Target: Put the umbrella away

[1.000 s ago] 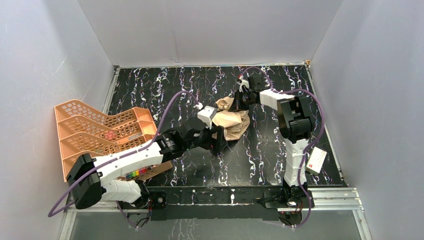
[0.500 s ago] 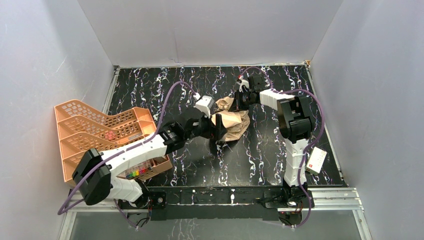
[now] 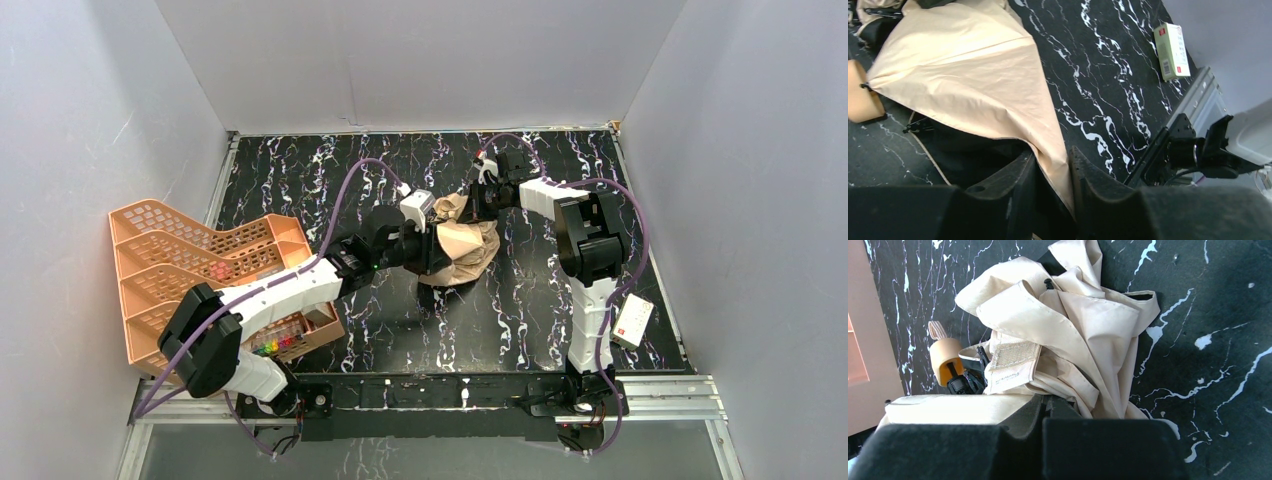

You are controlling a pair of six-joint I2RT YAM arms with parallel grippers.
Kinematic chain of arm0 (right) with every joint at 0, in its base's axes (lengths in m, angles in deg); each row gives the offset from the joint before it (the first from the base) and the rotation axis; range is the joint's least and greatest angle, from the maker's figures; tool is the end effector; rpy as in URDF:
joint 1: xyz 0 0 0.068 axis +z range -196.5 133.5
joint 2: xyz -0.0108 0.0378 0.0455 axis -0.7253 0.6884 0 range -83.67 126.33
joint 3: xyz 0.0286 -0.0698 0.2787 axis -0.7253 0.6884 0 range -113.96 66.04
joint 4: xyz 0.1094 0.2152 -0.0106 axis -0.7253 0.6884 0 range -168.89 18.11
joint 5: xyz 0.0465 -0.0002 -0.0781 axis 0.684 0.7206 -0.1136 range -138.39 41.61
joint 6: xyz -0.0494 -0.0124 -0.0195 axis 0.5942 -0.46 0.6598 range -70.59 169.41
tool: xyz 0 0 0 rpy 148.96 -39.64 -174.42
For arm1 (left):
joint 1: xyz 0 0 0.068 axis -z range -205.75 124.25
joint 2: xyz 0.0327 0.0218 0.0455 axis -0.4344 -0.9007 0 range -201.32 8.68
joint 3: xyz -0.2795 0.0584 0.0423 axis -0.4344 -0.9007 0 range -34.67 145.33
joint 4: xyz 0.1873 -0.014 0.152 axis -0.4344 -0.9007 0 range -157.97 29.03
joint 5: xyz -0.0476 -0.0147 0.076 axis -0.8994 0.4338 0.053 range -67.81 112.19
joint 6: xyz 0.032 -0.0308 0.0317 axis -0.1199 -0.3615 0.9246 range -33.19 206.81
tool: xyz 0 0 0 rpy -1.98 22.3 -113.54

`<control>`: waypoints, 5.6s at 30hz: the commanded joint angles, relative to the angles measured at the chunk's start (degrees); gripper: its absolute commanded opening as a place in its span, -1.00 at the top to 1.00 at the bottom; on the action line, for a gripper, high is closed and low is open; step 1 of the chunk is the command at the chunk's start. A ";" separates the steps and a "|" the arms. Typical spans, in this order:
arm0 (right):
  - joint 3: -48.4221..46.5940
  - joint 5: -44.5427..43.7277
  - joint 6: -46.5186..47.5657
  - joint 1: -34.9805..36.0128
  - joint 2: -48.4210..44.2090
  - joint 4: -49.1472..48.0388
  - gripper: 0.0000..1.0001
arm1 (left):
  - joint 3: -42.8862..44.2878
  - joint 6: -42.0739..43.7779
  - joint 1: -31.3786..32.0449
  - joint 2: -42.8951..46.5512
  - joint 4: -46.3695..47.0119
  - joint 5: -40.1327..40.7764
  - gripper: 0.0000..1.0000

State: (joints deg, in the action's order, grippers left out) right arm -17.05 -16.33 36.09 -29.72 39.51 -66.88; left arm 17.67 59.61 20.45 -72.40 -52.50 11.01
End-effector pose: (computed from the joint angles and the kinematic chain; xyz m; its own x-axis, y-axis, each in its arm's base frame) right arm 0.4231 0.1478 0.1672 -0.8635 -0.0563 -0.5013 -0.3677 0.7505 0.5491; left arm 0.2056 -0.2249 0.2974 -0.5944 -0.0281 -0.8037 0.6321 0.6015 -0.4885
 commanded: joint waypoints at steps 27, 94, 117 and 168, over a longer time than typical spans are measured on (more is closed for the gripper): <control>-8.18 -6.79 3.61 -1.01 4.95 5.03 1.00 | -29.44 -17.17 18.82 12.26 15.20 3.31 0.99; 60.83 -27.41 -32.96 28.70 -63.25 -23.00 0.70 | 16.48 -3.96 -14.57 -12.92 -7.29 -8.93 -0.89; 65.41 -26.27 -33.52 29.63 -59.05 -28.58 0.71 | 44.72 0.05 -16.84 -37.88 -21.99 -15.60 -0.76; 58.06 -30.50 -28.41 29.72 -73.94 -15.04 0.45 | 3.97 -2.19 1.64 5.90 -6.62 0.18 0.62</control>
State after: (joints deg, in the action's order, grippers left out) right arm 44.26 -43.35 6.06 -0.28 -29.23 -88.65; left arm 28.31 61.22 19.64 -72.77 -66.53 4.78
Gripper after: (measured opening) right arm 0.274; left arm 0.128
